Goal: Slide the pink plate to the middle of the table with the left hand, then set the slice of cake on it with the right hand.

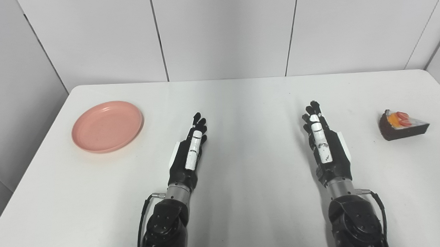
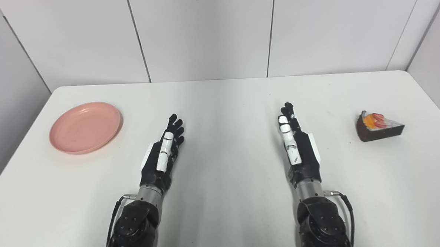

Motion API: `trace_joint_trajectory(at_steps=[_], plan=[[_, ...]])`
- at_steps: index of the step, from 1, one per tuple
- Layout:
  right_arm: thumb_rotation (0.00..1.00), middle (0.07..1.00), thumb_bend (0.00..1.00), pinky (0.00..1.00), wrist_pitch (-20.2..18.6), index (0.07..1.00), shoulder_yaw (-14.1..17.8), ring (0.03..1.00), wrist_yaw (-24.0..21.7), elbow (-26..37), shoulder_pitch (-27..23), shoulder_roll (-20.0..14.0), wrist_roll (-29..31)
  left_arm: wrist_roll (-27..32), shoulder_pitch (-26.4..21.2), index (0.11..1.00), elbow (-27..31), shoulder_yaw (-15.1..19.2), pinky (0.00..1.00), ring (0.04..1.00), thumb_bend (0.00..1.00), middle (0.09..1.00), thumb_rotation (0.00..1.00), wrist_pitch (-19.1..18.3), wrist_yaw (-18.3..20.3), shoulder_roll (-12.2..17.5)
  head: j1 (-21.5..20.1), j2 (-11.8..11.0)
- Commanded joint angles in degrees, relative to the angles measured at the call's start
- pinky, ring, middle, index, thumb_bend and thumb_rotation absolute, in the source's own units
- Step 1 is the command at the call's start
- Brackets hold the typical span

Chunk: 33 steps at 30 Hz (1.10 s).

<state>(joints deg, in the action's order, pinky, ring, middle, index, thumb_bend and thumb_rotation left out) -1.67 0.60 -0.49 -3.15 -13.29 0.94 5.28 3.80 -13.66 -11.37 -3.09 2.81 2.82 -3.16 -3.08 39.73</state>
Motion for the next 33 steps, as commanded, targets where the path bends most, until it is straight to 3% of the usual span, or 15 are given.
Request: trace_joint_trajectory(at_steps=[1, 5, 12, 22, 30, 33], plan=[[0.9, 0.976, 0.64, 1.0, 1.4, 0.985, 0.1, 0.972, -0.2, 0.7, -2.0, 0.1, -0.1, 0.6, -1.8, 1.0, 0.6, 0.4, 1.0, 1.0, 0.61, 1.0, 1.0, 1.2, 0.6, 0.1, 0.2, 0.0], [0.92, 0.995, 0.67, 1.0, 0.1, 0.999, -0.1, 0.989, -1.1, 0.6, -2.2, -0.1, 0.7, -0.8, -2.4, 1.0, 0.5, 0.5, 1.0, 1.0, 0.6, 1.0, 1.0, 1.3, -0.5, 0.1, 0.4, -0.5], [0.94, 1.0, 0.62, 1.0, -0.2, 1.0, -1.4, 1.0, -3.7, 0.5, -1.8, -0.4, 1.9, -2.0, -2.9, 1.0, 0.5, 1.4, 1.0, 1.0, 0.59, 1.0, 1.0, 3.5, -2.8, -0.8, 1.2, -2.0], [0.94, 1.0, 0.61, 1.0, -1.0, 1.0, -0.5, 1.0, -3.6, 0.4, -2.8, -0.7, 1.8, -2.0, -3.2, 1.0, 3.1, 1.4, 1.0, 1.0, 0.57, 1.0, 1.0, 0.3, -3.0, -1.0, 2.7, -2.6], [0.95, 1.0, 0.61, 1.0, -1.7, 1.0, 0.5, 1.0, -2.9, -1.1, -4.6, -1.2, 1.2, -2.0, -4.2, 1.0, 2.6, 1.2, 1.0, 1.0, 0.6, 1.0, 1.0, -0.8, -2.2, 0.0, 3.6, -4.5], [0.95, 1.0, 0.6, 1.0, -1.2, 1.0, 0.6, 1.0, -3.1, -1.4, -4.8, -1.3, 1.5, -1.5, -4.7, 1.0, 2.4, 1.4, 1.0, 1.0, 0.61, 1.0, 1.0, -0.5, -2.2, 0.0, 6.8, -6.2]])
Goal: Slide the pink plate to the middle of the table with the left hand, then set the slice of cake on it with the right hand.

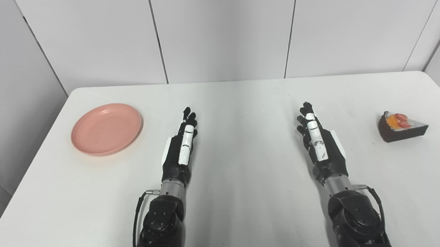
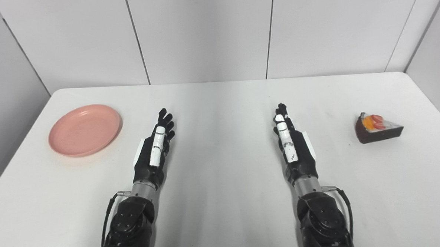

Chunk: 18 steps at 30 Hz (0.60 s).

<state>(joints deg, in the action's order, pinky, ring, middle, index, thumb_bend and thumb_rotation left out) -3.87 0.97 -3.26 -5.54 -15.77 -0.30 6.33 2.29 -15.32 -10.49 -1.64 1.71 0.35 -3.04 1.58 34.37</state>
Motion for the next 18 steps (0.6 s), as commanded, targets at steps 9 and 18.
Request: trace_joint_trajectory(at_steps=[9, 18], plan=[[0.93, 1.0, 0.61, 1.0, 4.1, 1.0, 0.8, 1.0, -1.5, 0.1, -0.5, -1.0, 1.0, 5.3, -6.5, 1.0, 2.2, 4.5, 1.0, 1.0, 0.66, 1.0, 1.0, -2.2, 1.1, 2.4, 9.6, -4.7], [0.89, 1.0, 0.63, 1.0, 5.8, 1.0, 1.7, 1.0, -1.8, -2.4, -0.7, -1.8, 1.5, 9.1, -10.4, 1.0, 3.0, 8.0, 1.0, 1.0, 0.67, 1.0, 1.0, -6.8, 3.9, 8.3, 11.5, -6.3]])
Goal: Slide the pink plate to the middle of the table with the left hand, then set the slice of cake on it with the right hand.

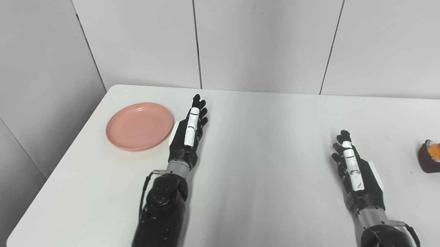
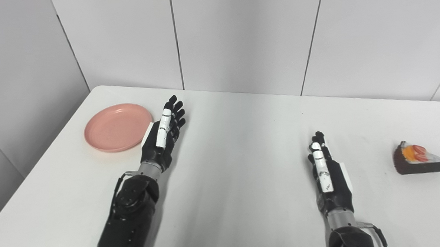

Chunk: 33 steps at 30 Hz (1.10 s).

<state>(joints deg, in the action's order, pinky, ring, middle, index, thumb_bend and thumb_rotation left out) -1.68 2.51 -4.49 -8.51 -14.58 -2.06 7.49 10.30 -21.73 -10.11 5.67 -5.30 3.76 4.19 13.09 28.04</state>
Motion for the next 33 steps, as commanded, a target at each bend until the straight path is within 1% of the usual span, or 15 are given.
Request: trace_joint_trajectory(at_steps=[1, 3, 4, 7, 8, 10, 11, 13, 16, 19, 21, 25, 30, 33], plan=[[0.89, 1.0, 0.63, 1.0, 4.0, 1.0, 0.2, 1.0, -0.6, 0.2, -2.0, -0.2, 0.4, 1.4, -4.4, 1.0, 2.7, 1.4, 1.0, 1.0, 0.67, 1.0, 1.0, 0.4, 0.4, 1.6, 0.1, -0.2], [0.88, 1.0, 0.62, 1.0, 5.0, 1.0, 0.5, 1.0, -0.9, -1.2, -2.4, -0.4, 0.7, 0.9, -5.0, 1.0, 2.5, 2.1, 1.0, 1.0, 0.65, 1.0, 1.0, 1.3, -0.3, 2.3, 0.5, -0.6], [0.88, 1.0, 0.62, 1.0, 5.9, 1.0, 0.6, 1.0, -1.1, -2.1, -2.7, -0.5, 0.9, 0.6, -5.3, 1.0, 2.6, 2.6, 1.0, 1.0, 0.65, 1.0, 1.0, 1.3, -0.5, 3.1, 1.2, -1.0], [0.88, 1.0, 0.63, 1.0, 7.3, 1.0, 0.8, 1.0, -1.8, -3.3, -2.8, -1.0, 1.3, 0.4, -5.9, 1.0, 2.4, 3.7, 1.0, 1.0, 0.67, 1.0, 1.0, 1.5, -0.8, 4.9, 1.9, -1.3], [0.88, 1.0, 0.62, 1.0, 7.2, 1.0, 0.9, 1.0, -2.3, -3.3, -2.8, -1.1, 1.9, 0.5, -6.2, 0.996, 2.1, 4.4, 1.0, 0.999, 0.68, 0.995, 1.0, 1.8, -1.3, 5.3, 2.9, -1.7], [0.87, 1.0, 0.61, 1.0, 7.1, 1.0, 1.0, 1.0, -3.0, -3.5, -2.8, -1.4, 2.6, 0.7, -6.8, 0.99, 1.7, 5.7, 1.0, 0.997, 0.69, 0.989, 1.0, 2.1, -2.7, 5.5, 3.7, -2.0], [0.88, 1.0, 0.59, 1.0, 7.1, 1.0, 1.0, 1.0, -3.5, -3.8, -2.8, -1.7, 3.0, 0.7, -7.1, 0.965, 1.5, 6.6, 1.0, 0.977, 0.68, 0.966, 1.0, 2.1, -3.7, 5.5, 4.1, -2.1], [0.89, 1.0, 0.58, 1.0, 7.2, 1.0, 1.2, 1.0, -4.1, -4.4, -3.0, -2.0, 3.8, 0.6, -7.5, 0.94, 1.0, 7.8, 0.98, 0.954, 0.68, 0.943, 1.0, 2.2, -5.0, 5.5, 5.1, -2.5], [0.86, 1.0, 0.57, 1.0, 7.5, 1.0, 1.9, 1.0, -4.2, -4.5, -2.8, -1.9, 4.7, -0.3, -8.3, 0.89, -1.0, 10.0, 0.92, 0.895, 0.67, 0.889, 1.0, 4.4, -7.9, 5.9, 6.0, -2.8], [0.87, 1.0, 0.55, 1.0, 7.1, 1.0, 2.0, 1.0, -4.3, -3.4, -2.2, -2.3, 4.5, -1.2, -8.9, 0.862, -3.7, 11.5, 0.87, 0.859, 0.68, 0.856, 1.0, 7.3, -10.0, 6.5, 7.3, -3.1], [0.88, 1.0, 0.57, 1.0, 7.4, 1.0, 2.0, 1.0, -4.6, -3.6, -2.2, -2.8, 4.3, -2.4, -9.2, 0.84, -5.6, 12.2, 0.84, 0.835, 0.68, 0.834, 1.0, 9.8, -11.3, 7.3, 7.7, -3.1], [0.89, 1.0, 0.53, 1.0, 7.7, 1.0, 2.1, 1.0, -5.0, -3.6, -2.1, -3.1, 4.9, -3.1, -9.6, 0.785, -8.1, 13.7, 0.78, 0.792, 0.68, 0.793, 1.0, 12.4, -13.4, 8.8, 8.3, -3.4], [0.88, 1.0, 0.52, 1.0, 7.6, 1.0, 2.1, 1.0, -5.1, -3.5, -2.0, -3.2, 5.4, -2.0, -10.0, 0.767, -12.5, 16.0, 0.77, 0.781, 0.69, 0.772, 1.0, 14.5, -14.6, 11.1, 8.6, -3.4], [0.88, 1.0, 0.51, 1.0, 7.6, 1.0, 2.0, 1.0, -5.3, -3.3, -2.1, -3.1, 5.3, -2.3, -10.2, 0.759, -14.8, 16.8, 0.75, 0.764, 0.67, 0.759, 1.0, 15.8, -15.7, 12.2, 8.6, -3.5]])
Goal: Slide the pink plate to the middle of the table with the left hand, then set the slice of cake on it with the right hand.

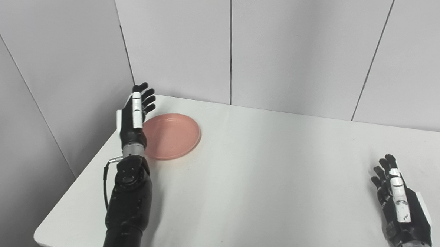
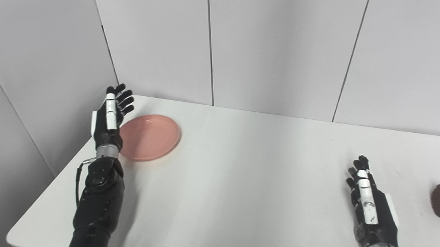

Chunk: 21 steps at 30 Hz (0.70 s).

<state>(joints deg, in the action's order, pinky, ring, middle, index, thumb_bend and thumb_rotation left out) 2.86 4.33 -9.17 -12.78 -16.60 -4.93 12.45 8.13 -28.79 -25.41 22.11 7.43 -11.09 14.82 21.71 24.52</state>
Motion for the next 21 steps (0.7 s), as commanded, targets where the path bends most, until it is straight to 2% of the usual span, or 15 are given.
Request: trace_joint_trajectory(at_steps=[1, 6, 11, 17, 21], plan=[[0.89, 1.0, 0.51, 1.0, 3.0, 1.0, 0.2, 1.0, -0.6, 1.1, 0.0, -0.2, 0.2, 0.0, -3.3, 0.759, -0.2, 0.6, 0.75, 0.762, 0.67, 0.758, 1.0, 3.5, -1.0, 1.9, 0.0, 0.0], [0.91, 1.0, 0.51, 1.0, 3.1, 1.0, 0.0, 1.0, -0.6, 1.7, 0.3, -0.1, -0.3, -1.2, -4.2, 0.726, -5.5, 1.8, 0.72, 0.735, 0.66, 0.729, 1.0, 7.1, -3.9, 3.7, 0.1, -0.1], [0.91, 1.0, 0.5, 1.0, 2.9, 1.0, -0.2, 1.0, -0.4, 2.2, 0.5, 0.0, -0.7, -2.7, -4.4, 0.709, -8.8, 1.4, 0.73, 0.725, 0.65, 0.717, 1.0, 8.5, -7.1, 4.8, -0.1, 0.0], [0.89, 1.0, 0.51, 1.0, 3.1, 1.0, -0.1, 1.0, -0.3, 2.1, 0.4, 0.1, -0.7, -2.6, -5.0, 0.719, -13.8, 1.0, 0.75, 0.738, 0.64, 0.735, 1.0, 11.2, -7.9, 5.6, -0.2, 0.1], [0.88, 1.0, 0.52, 1.0, 3.0, 1.0, -0.1, 1.0, -0.4, 2.3, 0.3, 0.1, -0.5, -3.3, -5.2, 0.735, -16.7, -0.1, 0.78, 0.761, 0.66, 0.752, 1.0, 12.5, -8.5, 6.4, -0.3, 0.1]])
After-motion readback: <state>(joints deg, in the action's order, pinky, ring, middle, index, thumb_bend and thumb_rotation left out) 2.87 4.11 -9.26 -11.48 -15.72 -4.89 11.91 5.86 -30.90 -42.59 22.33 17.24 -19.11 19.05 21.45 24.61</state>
